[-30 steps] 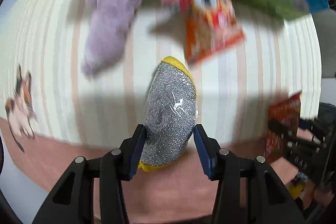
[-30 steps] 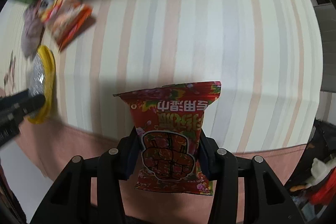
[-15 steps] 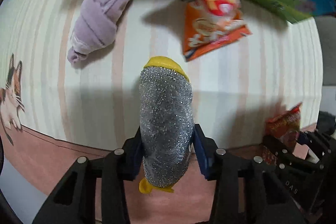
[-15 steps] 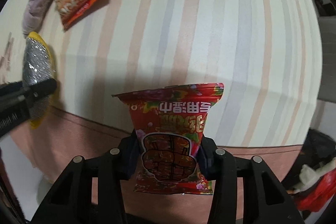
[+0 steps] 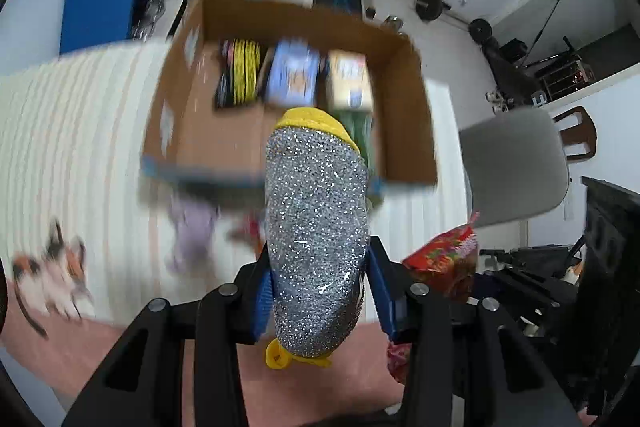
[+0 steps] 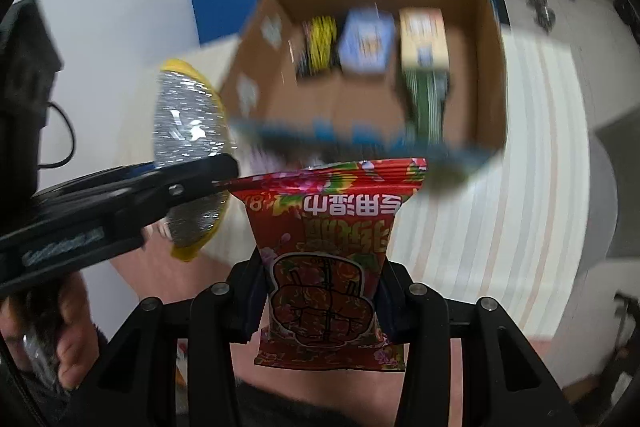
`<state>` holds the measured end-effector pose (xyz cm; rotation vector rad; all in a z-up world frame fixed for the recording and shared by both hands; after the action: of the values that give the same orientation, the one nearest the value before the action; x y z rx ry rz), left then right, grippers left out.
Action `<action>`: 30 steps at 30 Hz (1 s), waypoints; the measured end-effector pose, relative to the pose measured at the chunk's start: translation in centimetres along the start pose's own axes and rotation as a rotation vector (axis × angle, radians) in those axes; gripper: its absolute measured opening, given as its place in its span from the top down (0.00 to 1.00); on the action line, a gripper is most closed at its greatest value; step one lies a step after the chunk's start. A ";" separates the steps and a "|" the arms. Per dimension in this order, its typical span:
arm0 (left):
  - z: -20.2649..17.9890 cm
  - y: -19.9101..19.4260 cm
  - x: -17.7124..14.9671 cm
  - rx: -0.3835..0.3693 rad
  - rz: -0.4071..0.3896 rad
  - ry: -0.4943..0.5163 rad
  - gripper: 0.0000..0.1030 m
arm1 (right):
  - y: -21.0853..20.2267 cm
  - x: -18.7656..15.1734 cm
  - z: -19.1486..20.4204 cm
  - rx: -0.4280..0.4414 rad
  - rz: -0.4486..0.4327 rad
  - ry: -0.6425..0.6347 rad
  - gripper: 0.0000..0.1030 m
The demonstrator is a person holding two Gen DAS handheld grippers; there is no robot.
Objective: Organize soft objects
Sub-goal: 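Lower the sponge and red bag into the box and open both tools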
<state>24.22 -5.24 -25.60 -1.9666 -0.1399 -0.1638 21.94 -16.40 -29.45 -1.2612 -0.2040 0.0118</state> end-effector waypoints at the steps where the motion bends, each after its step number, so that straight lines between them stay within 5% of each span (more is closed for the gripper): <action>1: 0.4 -0.3 2.2 0.013 -0.013 0.007 0.62 | -0.6 2.2 0.0 -0.015 -0.020 0.000 0.54; 5: 3.0 2.1 9.2 0.020 0.028 -0.031 0.62 | -0.1 8.7 -2.7 -0.062 -0.019 0.043 0.54; 10: 5.7 8.2 12.6 -0.040 0.190 -0.153 0.62 | 6.5 13.5 -5.3 -0.080 0.066 0.155 0.54; 17: 7.9 14.9 12.6 -0.035 0.378 -0.224 0.61 | 12.3 14.9 -7.3 -0.092 0.182 0.219 0.54; 26: 8.2 18.3 11.6 -0.041 0.465 -0.218 0.58 | 15.2 14.8 -7.4 -0.109 0.239 0.195 0.53; 30: 8.6 18.9 11.4 0.021 0.481 -0.206 0.52 | 14.8 15.3 -7.1 -0.123 0.242 0.171 0.29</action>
<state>39.13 -4.45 -43.94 -1.9357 0.1983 0.3531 39.58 -16.69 -43.31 -1.3961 0.0978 0.1002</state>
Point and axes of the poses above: each gripper's, at about its wrist camera, not at the fingertips, and y roughly the way its jaws point, z to its left, x to its top, the point moved 7 cm from there along y, roughly the way its jaws point, and after that the axes turned 4 degrees about -x, right-handed, at the moved point
